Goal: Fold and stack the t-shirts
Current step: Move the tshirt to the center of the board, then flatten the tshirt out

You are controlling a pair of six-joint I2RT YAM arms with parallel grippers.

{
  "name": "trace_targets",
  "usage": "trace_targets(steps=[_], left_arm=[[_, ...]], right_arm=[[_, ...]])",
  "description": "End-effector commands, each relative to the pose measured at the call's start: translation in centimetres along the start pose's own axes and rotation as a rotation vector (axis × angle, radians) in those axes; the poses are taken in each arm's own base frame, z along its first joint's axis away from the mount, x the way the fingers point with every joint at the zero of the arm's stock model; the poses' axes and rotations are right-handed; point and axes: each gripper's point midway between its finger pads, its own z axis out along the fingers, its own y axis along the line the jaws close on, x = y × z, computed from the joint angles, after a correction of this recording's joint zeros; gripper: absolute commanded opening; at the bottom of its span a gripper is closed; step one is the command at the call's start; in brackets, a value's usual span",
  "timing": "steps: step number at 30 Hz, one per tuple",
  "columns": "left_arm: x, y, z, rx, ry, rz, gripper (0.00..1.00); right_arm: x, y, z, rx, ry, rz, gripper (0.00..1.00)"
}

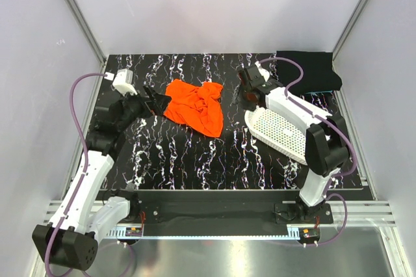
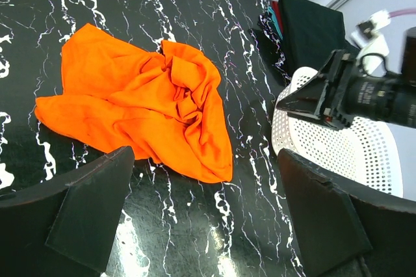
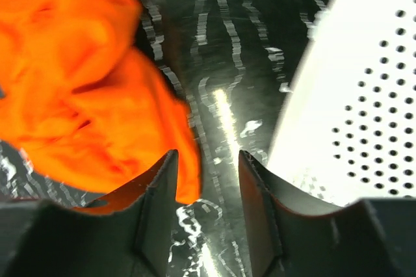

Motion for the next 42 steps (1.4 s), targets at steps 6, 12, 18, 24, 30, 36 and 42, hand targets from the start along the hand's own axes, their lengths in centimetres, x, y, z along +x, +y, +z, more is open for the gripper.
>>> trace_targets(steps=[6,12,18,24,30,36,42], left_arm=[[-1.7,-0.9,-0.1,0.023,-0.03,0.021,0.99],[-1.3,-0.2,0.2,-0.014,-0.012,0.008,0.99],[0.0,0.6,1.3,-0.037,0.052,-0.029,0.99],[4.0,3.1,3.3,-0.115,0.195,-0.16,0.95],[9.8,5.2,5.7,-0.168,0.354,-0.32,0.84],[11.5,5.1,8.5,-0.198,0.391,-0.314,0.79],[14.6,6.9,10.7,-0.288,0.463,-0.332,0.7]], right_arm=[[1.9,-7.3,1.0,0.209,0.1,0.049,0.44],[2.1,-13.2,-2.6,0.4,0.06,-0.067,0.45],[1.0,-16.5,-5.4,0.46,0.012,-0.027,0.45],[-1.3,-8.6,-5.9,0.109,0.002,-0.007,0.48],[-4.9,0.5,-1.3,-0.214,-0.007,-0.061,0.46],[-6.7,4.5,4.6,-0.325,0.013,-0.134,0.43],[-8.0,6.0,9.5,-0.313,0.03,0.024,0.46]])
